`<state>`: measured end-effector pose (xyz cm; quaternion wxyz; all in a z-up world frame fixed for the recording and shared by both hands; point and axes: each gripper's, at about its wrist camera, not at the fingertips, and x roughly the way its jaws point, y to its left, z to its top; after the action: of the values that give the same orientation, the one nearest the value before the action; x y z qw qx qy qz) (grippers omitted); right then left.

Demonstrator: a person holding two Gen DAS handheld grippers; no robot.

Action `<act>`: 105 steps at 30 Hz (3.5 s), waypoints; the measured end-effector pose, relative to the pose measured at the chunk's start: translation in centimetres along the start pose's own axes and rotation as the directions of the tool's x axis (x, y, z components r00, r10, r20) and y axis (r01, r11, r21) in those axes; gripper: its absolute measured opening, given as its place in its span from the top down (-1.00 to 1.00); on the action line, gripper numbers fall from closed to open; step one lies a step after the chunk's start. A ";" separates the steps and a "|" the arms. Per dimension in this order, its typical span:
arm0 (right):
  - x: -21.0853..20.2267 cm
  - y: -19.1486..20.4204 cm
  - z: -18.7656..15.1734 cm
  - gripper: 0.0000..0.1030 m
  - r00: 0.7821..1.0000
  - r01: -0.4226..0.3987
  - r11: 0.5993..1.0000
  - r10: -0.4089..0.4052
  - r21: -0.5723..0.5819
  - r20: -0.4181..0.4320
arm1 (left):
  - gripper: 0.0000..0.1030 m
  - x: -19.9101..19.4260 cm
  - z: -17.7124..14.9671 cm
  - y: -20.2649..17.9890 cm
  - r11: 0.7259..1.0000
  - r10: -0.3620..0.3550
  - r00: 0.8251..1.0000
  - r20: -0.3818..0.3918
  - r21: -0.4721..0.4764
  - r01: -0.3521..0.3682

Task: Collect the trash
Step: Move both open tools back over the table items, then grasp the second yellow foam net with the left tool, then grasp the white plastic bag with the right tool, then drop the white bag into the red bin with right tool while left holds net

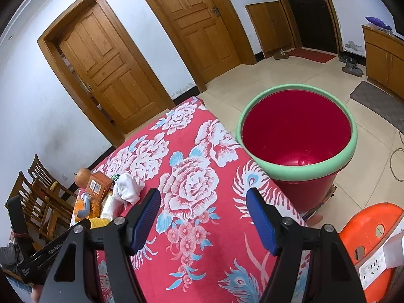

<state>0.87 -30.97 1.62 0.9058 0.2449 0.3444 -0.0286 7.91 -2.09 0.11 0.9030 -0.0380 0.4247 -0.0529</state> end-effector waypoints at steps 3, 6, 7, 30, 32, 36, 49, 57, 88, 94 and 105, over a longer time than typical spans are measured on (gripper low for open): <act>0.4 0.2 -0.1 -0.41 1.000 -0.002 1.000 0.002 -0.002 -0.011 | -0.45 -0.1 -0.3 -0.5 1.000 -0.009 1.000 0.003 0.020 0.009; 0.5 0.3 -0.2 -0.41 1.000 -0.004 1.000 0.004 -0.006 -0.018 | -0.53 0.0 -0.8 -1.4 0.998 0.002 1.000 0.010 0.058 -0.003; 0.6 0.3 -0.2 -0.41 1.000 -0.005 1.000 0.004 -0.006 -0.019 | -0.57 0.1 -0.9 -1.9 0.997 0.014 1.000 0.014 0.076 -0.015; 0.0 0.0 -0.4 -0.41 1.000 -0.016 1.000 0.016 -0.005 -0.022 | 0.66 3.0 -2.3 -3.2 0.995 0.043 0.999 -0.019 0.095 -0.041; -0.5 0.1 -0.3 -0.41 1.000 -0.013 1.000 0.012 -0.013 -0.015 | 0.77 2.5 -2.1 -2.3 0.999 -0.004 1.000 -0.024 0.053 0.005; -1.8 0.8 -0.1 -0.41 1.000 -0.012 0.999 0.012 -0.041 0.006 | 0.78 0.5 -2.1 -1.1 0.998 -0.062 0.998 0.010 0.010 0.062; -4.6 7.0 0.1 -0.41 0.992 -0.124 0.981 0.121 -0.150 -0.029 | 0.78 -5.6 -0.7 3.4 0.996 -0.086 0.989 0.121 -0.025 0.089; -2.4 12.3 -0.8 -0.41 0.985 -0.158 0.957 0.136 -0.244 -0.106 | 0.78 -6.6 0.9 6.7 0.996 -0.073 0.985 0.156 -0.035 0.079; 12.1 17.8 -5.6 0.45 0.954 -0.130 0.961 0.054 -0.244 -0.296 | 0.78 -4.3 0.8 11.7 0.980 -0.147 0.971 0.188 -0.105 0.169; 11.3 17.3 -5.8 0.48 0.944 -0.182 0.949 0.095 -0.259 -0.315 | 0.78 -5.4 0.4 10.7 0.977 -0.159 0.967 0.197 -0.112 0.183; 7.0 14.2 -5.8 0.48 0.943 -0.231 0.913 0.125 -0.336 -0.309 | 0.78 -6.1 0.7 7.3 0.973 -0.188 0.963 0.194 -0.095 0.209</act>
<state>5.80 -15.03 -0.55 0.8761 0.1032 0.4449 0.1548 5.04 5.99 4.37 0.9247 -0.1370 0.3360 -0.1150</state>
